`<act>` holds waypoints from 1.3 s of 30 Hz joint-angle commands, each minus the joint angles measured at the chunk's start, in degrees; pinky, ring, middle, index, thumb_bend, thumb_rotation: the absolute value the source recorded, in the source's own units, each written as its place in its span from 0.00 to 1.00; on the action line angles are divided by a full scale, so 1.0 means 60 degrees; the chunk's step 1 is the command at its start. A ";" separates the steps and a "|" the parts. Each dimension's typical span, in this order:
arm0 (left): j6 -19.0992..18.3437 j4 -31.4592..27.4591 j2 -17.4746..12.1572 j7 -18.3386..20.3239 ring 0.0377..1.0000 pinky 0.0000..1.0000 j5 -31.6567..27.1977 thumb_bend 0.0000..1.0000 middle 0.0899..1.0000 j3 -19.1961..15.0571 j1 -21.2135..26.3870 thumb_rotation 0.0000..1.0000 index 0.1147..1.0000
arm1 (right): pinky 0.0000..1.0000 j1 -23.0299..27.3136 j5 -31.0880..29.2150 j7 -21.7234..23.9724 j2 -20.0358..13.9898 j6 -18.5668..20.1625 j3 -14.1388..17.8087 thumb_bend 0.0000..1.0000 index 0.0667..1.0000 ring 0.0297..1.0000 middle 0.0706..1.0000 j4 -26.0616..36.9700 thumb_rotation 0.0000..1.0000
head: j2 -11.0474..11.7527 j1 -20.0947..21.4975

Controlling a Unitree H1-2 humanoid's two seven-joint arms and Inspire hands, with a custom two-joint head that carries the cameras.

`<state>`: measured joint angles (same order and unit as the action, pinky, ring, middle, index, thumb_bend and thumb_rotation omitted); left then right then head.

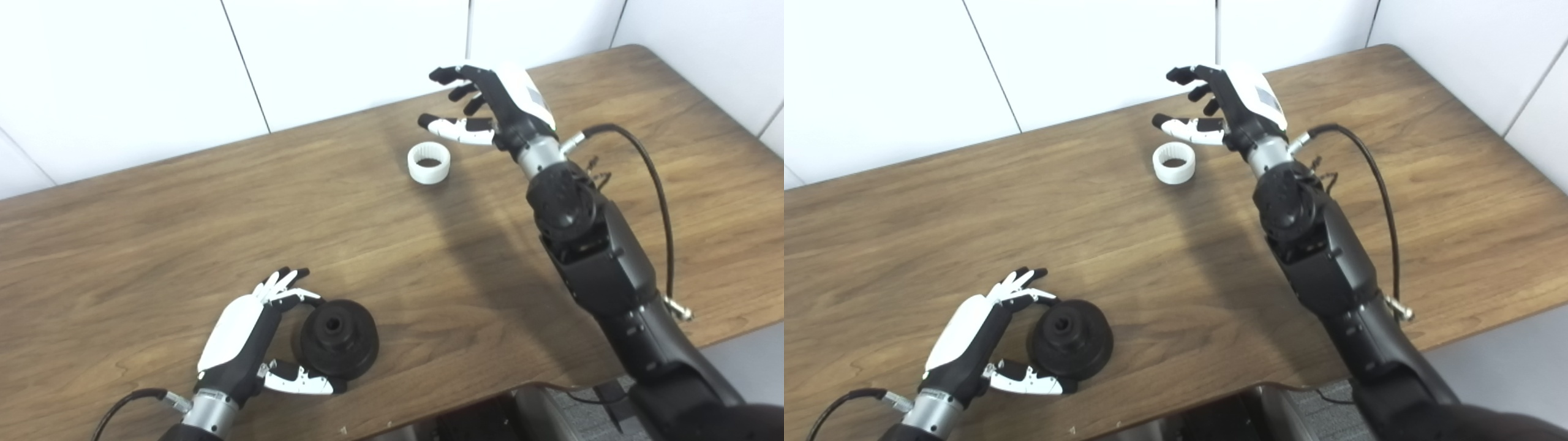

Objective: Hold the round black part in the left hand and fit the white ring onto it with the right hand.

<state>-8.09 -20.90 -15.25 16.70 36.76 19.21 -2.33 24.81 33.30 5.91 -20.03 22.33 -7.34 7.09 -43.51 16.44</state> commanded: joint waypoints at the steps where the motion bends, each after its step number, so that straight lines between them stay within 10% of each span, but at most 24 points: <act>1: -0.0020 -0.0134 -0.0023 0.0053 1.00 1.00 0.0254 0.97 0.95 0.0010 0.0208 0.24 0.56 | 0.55 0.0552 0.0164 0.0152 -0.0290 -0.0113 -0.0041 0.66 0.74 0.72 0.79 -0.0074 0.46 | -0.0011 -0.0014; 15: -0.0251 -0.0128 0.0051 0.0346 1.00 1.00 0.0610 1.00 0.96 0.0069 0.0255 0.28 0.59 | 0.61 0.0897 0.0222 0.0450 -0.0639 -0.0489 -0.0410 0.68 0.76 0.80 0.83 -0.1047 0.53 | 0.0035 -0.0170; 21: -0.0262 -0.0164 0.0057 0.0362 1.00 1.00 0.0644 1.00 0.96 0.0099 0.0258 0.27 0.59 | 0.74 0.1085 0.0640 0.1712 -0.1242 -0.0132 -0.1151 0.80 0.84 0.91 0.94 -0.0830 0.69 | 0.0023 -0.0216; 29: -0.0321 -0.0205 0.0095 0.0374 1.00 1.00 0.0662 1.00 0.96 0.0115 0.0225 0.26 0.59 | 0.86 0.1311 0.0692 0.2883 -0.1523 -0.0100 -0.1647 0.99 0.86 0.97 0.99 -0.1187 0.69 | -0.0025 -0.0355; 39: -0.0348 -0.0274 0.0125 0.0409 1.00 1.00 0.0646 1.00 0.96 0.0111 0.0183 0.26 0.59 | 0.91 0.1393 0.0934 0.3065 -0.1374 -0.0203 -0.2061 1.00 0.87 1.00 0.99 -0.1760 0.67 | -0.0078 -0.0463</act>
<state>-10.28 -20.96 -14.24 18.95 39.91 19.87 -1.72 29.73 38.06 24.91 -28.18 21.90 -20.02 -4.37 -43.94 13.71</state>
